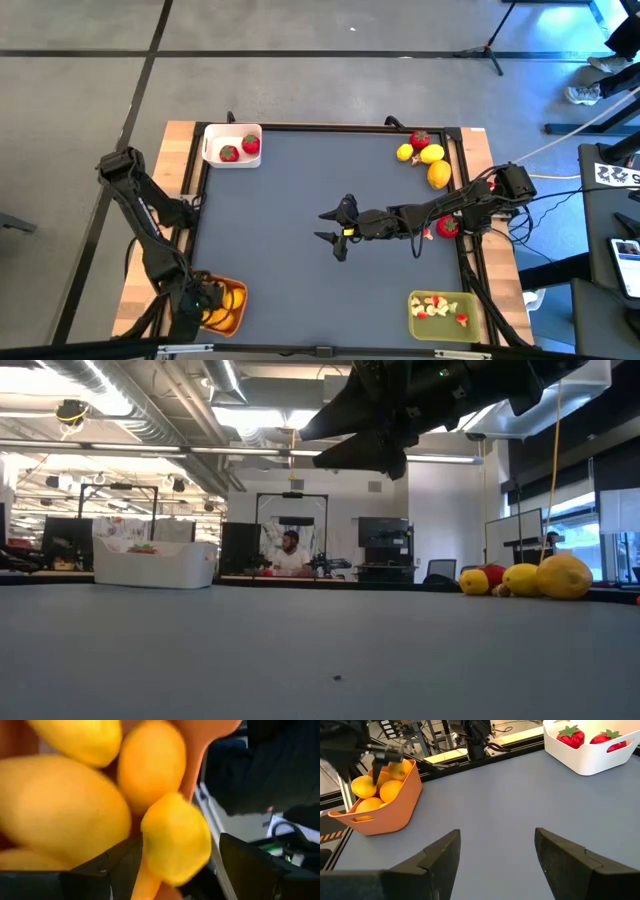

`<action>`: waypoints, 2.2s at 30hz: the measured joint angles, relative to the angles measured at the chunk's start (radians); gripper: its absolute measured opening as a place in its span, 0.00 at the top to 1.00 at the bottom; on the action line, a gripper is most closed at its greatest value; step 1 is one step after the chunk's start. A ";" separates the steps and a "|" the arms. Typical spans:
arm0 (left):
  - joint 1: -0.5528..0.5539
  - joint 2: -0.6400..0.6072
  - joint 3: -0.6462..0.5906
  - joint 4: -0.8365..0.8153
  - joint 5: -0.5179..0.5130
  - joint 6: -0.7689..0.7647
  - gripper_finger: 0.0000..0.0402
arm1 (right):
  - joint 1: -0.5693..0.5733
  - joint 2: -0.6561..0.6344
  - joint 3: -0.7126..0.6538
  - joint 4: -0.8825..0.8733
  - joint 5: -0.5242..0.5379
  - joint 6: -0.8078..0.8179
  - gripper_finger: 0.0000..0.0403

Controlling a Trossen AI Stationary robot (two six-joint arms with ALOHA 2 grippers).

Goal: Sort produce into baskets
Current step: Put the yellow lemon into the orange bin

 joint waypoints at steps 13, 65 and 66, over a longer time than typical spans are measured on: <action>0.170 -0.279 0.000 -0.196 -0.266 0.126 0.36 | 0.000 0.000 0.000 0.002 0.000 0.002 0.37; 0.601 -0.186 0.001 -0.133 -0.875 0.499 0.36 | -0.978 -0.154 0.000 -1.039 -0.030 0.106 0.37; 0.601 -0.186 0.001 -0.133 -0.875 0.508 0.36 | -0.978 -0.139 0.000 -1.027 -0.026 0.107 0.37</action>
